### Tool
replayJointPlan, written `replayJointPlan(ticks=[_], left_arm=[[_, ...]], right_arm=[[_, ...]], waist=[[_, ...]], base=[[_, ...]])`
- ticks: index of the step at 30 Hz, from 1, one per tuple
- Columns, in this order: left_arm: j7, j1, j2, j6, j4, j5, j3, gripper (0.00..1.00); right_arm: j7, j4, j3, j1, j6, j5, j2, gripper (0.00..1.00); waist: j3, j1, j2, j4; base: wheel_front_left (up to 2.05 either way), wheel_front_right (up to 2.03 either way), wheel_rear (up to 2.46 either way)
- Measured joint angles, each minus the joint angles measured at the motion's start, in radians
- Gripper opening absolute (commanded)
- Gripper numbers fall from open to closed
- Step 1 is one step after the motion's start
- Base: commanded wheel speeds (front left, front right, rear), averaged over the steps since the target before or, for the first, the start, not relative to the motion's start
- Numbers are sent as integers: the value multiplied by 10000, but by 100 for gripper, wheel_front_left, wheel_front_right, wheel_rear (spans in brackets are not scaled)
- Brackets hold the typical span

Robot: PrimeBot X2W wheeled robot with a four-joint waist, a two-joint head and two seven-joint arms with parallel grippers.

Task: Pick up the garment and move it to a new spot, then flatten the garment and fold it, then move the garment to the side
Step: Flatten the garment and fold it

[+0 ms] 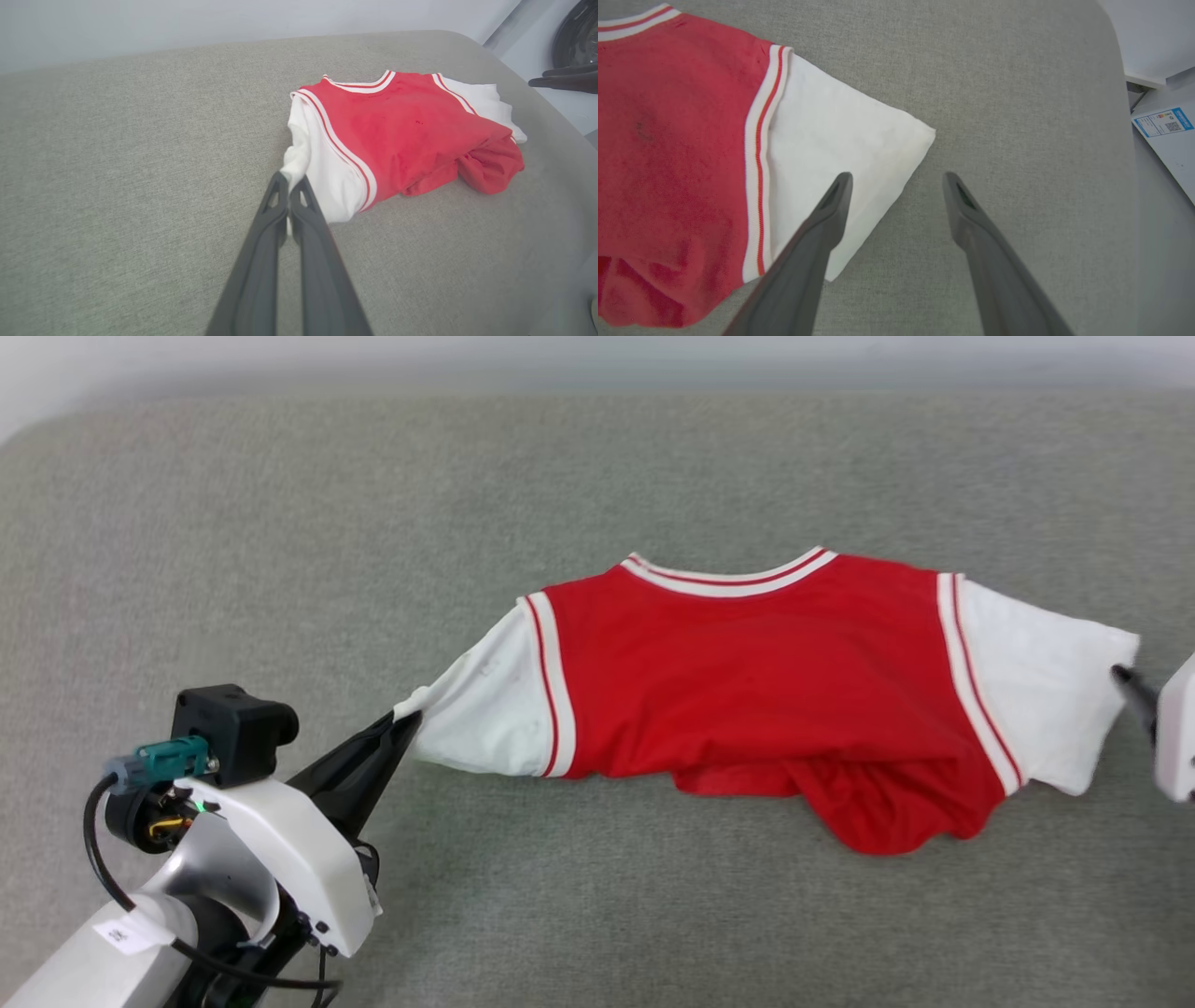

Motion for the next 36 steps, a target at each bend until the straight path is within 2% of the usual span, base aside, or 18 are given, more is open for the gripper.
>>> replayJointPlan(ticks=[6,14,18,19,20,21,29,36], left_arm=[[-61,30,6,169,-594,374,-104,0],[-140,-175,-232,213,-802,571,-320,0],[-155,-209,-301,215,-744,614,-382,0],[-155,-214,-313,215,-719,621,-397,0],[-155,-215,-324,221,-692,621,-408,0],[-155,-215,-330,228,-663,617,-407,0],[-587,37,-320,389,-219,418,-100,0],[-1273,493,-180,648,-105,357,500,0]], right_arm=[[732,890,-132,-1000,0,-8,-660,100],[267,2441,215,-1535,0,-594,-970,100],[4,3095,228,-1515,-10,-558,-836,100],[-38,3227,261,-1512,-19,-514,-828,73],[-107,3344,307,-1513,-21,-474,-825,8],[-173,3430,370,-1517,-21,-441,-811,0],[-1724,3758,600,-1531,2,-136,-623,0],[-2604,3204,479,-1538,2,430,-727,0]], waist=[[650,1,0,485],[1332,2,0,1125],[1387,1,0,1235],[1371,1,0,1244],[1343,1,0,1249],[1307,1,0,1248],[542,1,0,1030],[-434,1,0,703]], base=[[0,0,0],[0,0,0],[0,0,0],[0,0,0],[0,0,0],[0,0,0],[0,0,0],[0,0,0]])
